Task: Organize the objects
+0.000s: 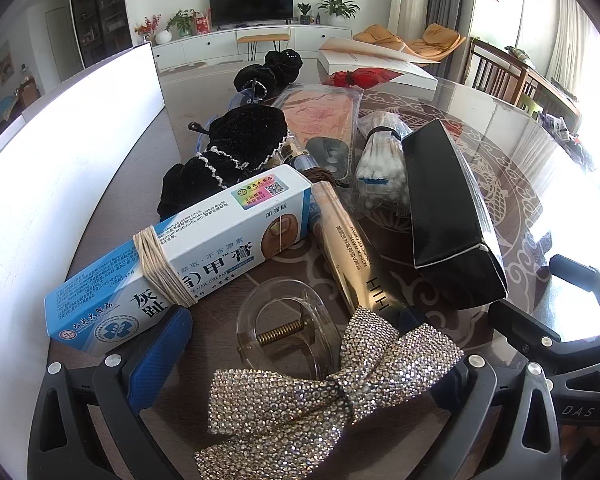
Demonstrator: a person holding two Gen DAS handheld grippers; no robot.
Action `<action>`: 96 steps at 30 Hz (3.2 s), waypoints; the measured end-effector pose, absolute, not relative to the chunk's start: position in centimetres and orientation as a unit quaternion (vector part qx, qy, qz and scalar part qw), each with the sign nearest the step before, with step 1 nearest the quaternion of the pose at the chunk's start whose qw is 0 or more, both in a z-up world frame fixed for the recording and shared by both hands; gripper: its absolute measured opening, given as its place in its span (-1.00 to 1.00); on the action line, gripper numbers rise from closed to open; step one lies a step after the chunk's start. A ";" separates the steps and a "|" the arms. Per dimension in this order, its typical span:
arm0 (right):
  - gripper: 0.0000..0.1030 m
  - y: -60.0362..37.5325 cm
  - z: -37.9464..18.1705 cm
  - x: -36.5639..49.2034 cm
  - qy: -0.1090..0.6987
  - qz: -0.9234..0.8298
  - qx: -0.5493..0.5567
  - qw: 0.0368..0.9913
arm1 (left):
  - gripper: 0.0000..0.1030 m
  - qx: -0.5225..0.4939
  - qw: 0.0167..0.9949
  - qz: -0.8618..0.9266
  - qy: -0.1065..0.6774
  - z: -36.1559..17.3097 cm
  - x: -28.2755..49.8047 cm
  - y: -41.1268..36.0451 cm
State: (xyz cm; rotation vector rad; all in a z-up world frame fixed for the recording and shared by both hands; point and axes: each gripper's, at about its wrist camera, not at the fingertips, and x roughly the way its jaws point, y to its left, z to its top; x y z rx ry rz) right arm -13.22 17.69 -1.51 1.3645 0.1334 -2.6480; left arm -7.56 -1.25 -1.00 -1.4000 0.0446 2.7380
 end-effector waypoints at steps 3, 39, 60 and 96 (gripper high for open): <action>1.00 17.7 -1.5 -13.2 0.045 -0.885 0.456 0.080 | 1.00 -0.455 0.033 0.890 0.014 -1.0 -7.6 -1.2; 1.00 17.6 -1.5 -13.2 0.045 -0.885 0.456 0.079 | 1.00 -0.454 0.032 0.890 0.014 -1.0 -7.7 -1.1; 1.00 17.7 -1.5 -13.2 0.045 -0.885 0.456 0.079 | 1.00 -0.474 0.033 0.880 0.018 -1.0 -5.5 -1.1; 0.15 10.4 0.3 -9.5 0.038 -0.801 0.548 0.237 | 1.00 -0.417 0.039 0.906 -0.064 -0.2 6.7 -6.3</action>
